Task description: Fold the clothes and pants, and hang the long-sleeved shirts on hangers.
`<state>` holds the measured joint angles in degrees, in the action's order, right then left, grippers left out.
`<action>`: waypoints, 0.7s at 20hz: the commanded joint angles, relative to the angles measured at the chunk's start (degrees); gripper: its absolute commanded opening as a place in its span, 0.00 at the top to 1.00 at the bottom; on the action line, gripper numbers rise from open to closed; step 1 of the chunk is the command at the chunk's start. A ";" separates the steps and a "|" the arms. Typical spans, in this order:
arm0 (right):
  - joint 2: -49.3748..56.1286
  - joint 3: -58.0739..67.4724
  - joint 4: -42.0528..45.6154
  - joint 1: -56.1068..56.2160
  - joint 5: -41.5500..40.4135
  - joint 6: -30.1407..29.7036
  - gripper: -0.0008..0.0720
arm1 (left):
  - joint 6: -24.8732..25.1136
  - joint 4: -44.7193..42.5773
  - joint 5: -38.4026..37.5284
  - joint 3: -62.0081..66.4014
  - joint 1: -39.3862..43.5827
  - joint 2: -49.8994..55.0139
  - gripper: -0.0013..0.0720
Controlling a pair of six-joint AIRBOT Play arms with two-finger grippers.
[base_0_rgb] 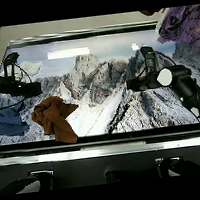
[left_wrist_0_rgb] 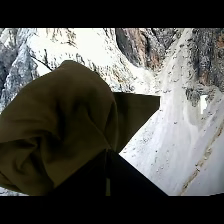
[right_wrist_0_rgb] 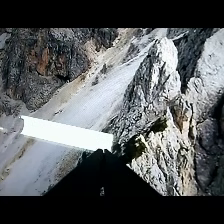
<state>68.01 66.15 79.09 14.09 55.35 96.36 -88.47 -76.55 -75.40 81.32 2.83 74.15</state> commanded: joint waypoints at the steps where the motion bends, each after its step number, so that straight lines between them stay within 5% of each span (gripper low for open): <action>1: -0.02 0.07 -0.02 0.04 -0.02 0.02 0.94 | -2.12 -0.04 -1.51 -0.04 0.04 0.04 0.78; 2: -0.02 0.07 0.00 0.04 0.00 0.02 0.94 | -4.96 -0.79 -2.58 -0.13 0.00 0.11 0.11; 3: -0.02 0.07 0.00 0.04 0.00 0.02 0.94 | -7.82 -2.99 -5.05 -0.48 0.00 0.17 0.00; 6: -0.02 0.07 -0.02 0.04 0.17 0.04 0.94 | -9.11 -11.26 -7.13 -8.85 -0.04 -0.87 0.00; 14: -0.02 0.07 -0.28 0.04 0.33 0.04 0.94 | -14.01 -4.92 14.86 -26.29 -0.24 2.80 0.00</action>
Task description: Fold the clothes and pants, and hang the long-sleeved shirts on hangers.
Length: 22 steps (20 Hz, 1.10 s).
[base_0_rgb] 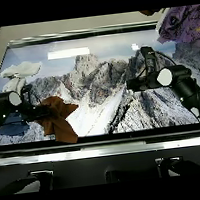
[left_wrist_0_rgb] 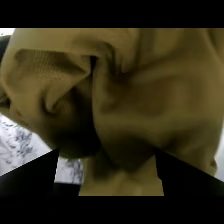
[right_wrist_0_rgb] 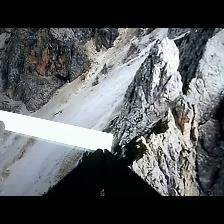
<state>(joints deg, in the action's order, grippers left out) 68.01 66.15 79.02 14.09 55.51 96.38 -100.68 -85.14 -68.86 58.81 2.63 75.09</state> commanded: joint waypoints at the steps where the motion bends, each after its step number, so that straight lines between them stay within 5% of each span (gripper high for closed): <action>1: -0.02 0.07 -0.39 0.04 0.28 0.04 0.94 | -1.79 5.35 9.51 -3.76 -0.02 3.26 0.00; 2: -0.02 0.07 -0.42 0.04 0.26 0.02 0.94 | -1.77 7.37 10.12 -3.76 -0.04 4.74 0.12; 3: -0.02 0.07 -0.42 0.04 0.28 0.02 0.94 | -1.77 9.66 9.81 -3.69 -0.04 5.88 0.73; 4: -0.04 0.07 -0.39 0.04 0.52 0.02 0.94 | -1.05 12.68 9.33 -3.65 0.00 6.23 0.96; 5: -0.04 0.09 -0.39 0.04 1.29 0.02 0.91 | 0.33 16.28 9.35 -3.61 0.46 6.03 0.96; 7: -0.20 0.09 -0.20 0.04 3.76 0.00 0.63 | 1.84 21.99 9.35 -2.51 3.43 5.40 0.96; 11: -3.02 0.09 5.46 0.04 10.64 0.02 0.61 | 1.46 28.09 12.81 5.14 17.31 5.40 0.96; 13: -5.31 0.07 10.32 0.04 13.70 0.02 0.61 | -3.72 28.59 18.12 9.57 24.94 6.16 0.96; 19: -9.49 -0.22 19.69 -0.02 14.80 5.55 0.22 | -12.50 28.63 26.45 20.98 35.65 19.39 0.95; 20: -9.49 -0.76 20.98 -0.02 14.34 6.19 0.22 | -12.50 28.65 25.92 22.62 35.39 21.62 0.76; 22: -9.31 -2.01 20.24 -2.34 13.33 6.95 0.19 | -12.44 28.63 23.02 24.68 32.70 22.47 0.12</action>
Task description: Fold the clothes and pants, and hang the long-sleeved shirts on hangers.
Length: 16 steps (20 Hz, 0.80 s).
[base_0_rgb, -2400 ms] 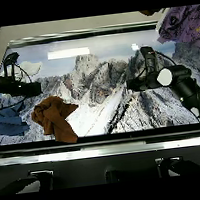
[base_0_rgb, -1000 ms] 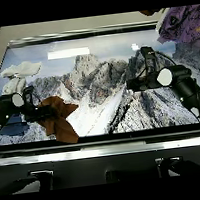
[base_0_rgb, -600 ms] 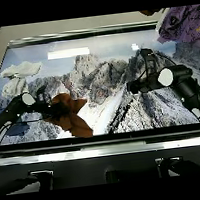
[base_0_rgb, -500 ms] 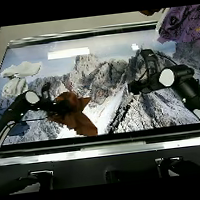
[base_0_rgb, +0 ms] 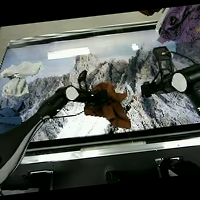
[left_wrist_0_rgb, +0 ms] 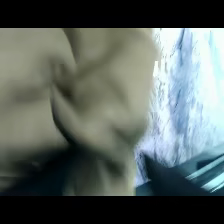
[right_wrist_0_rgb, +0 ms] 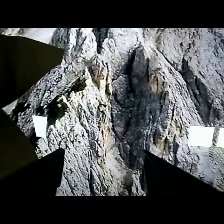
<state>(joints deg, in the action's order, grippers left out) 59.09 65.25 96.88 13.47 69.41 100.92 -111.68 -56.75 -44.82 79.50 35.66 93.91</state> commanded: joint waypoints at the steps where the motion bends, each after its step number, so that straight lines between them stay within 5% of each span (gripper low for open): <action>1: -0.39 -1.68 -0.70 -5.40 -1.31 2.64 0.14 | 0.04 0.22 -3.72 4.72 -2.60 2.97 0.06; 3: 0.24 -3.21 -13.22 -16.59 -3.15 -1.05 0.13 | 5.90 0.17 -10.73 5.68 -8.61 0.61 0.06; 8: 8.07 -17.75 -56.57 -33.66 3.87 -27.78 0.26 | 11.41 0.22 -22.34 5.66 -22.77 -4.76 0.06; 12: 13.18 -28.02 -56.89 -27.36 2.38 -33.09 0.26 | 11.39 0.26 -24.72 5.66 -27.54 -4.90 0.06; 16: 13.33 -31.28 -53.53 -21.51 -5.27 -31.43 0.28 | 11.41 0.22 -25.31 5.66 -28.09 -4.90 0.06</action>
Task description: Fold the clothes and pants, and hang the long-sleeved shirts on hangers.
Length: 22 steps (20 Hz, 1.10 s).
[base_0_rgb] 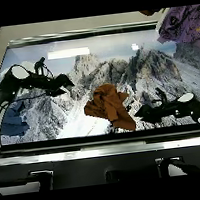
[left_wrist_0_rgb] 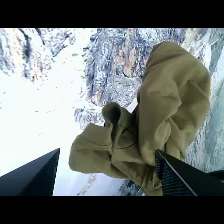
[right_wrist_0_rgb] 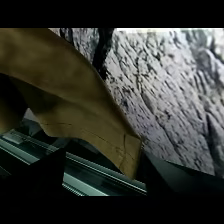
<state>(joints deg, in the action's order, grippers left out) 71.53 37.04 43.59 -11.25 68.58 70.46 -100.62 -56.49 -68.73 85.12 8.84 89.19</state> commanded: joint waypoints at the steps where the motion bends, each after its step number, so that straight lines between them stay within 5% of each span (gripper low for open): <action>1: 0.90 -3.06 0.70 4.04 -5.51 0.22 0.28 | 0.35 -0.04 -1.38 0.04 -1.27 -0.17 0.06; 9: 0.92 -5.27 1.46 9.79 -9.84 2.43 0.32 | 0.33 0.00 -1.86 0.04 -1.27 0.66 0.06; 11: 0.90 -5.27 0.17 9.64 -10.64 2.34 0.68 | 0.52 -0.72 -2.67 -0.11 -1.27 0.68 0.06; 12: 0.90 -5.27 0.13 9.66 -10.93 2.21 0.95 | 3.50 -2.43 -2.43 -0.87 -1.27 0.68 0.06; 14: 0.63 -5.20 0.13 9.66 -11.10 2.19 0.95 | 5.75 -4.59 -0.22 -5.35 -1.95 0.68 0.06; 19: -1.75 -5.20 0.15 9.66 -10.58 3.32 0.95 | 18.93 12.20 7.80 -17.38 -2.14 2.10 0.06; 22: -1.77 -5.20 0.15 9.66 -9.97 3.89 0.95 | 21.22 13.92 8.00 -18.05 0.42 4.59 0.06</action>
<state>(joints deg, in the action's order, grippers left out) 70.17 31.86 43.88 -1.63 58.04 73.58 -84.14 -47.00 -62.48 69.36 7.66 92.05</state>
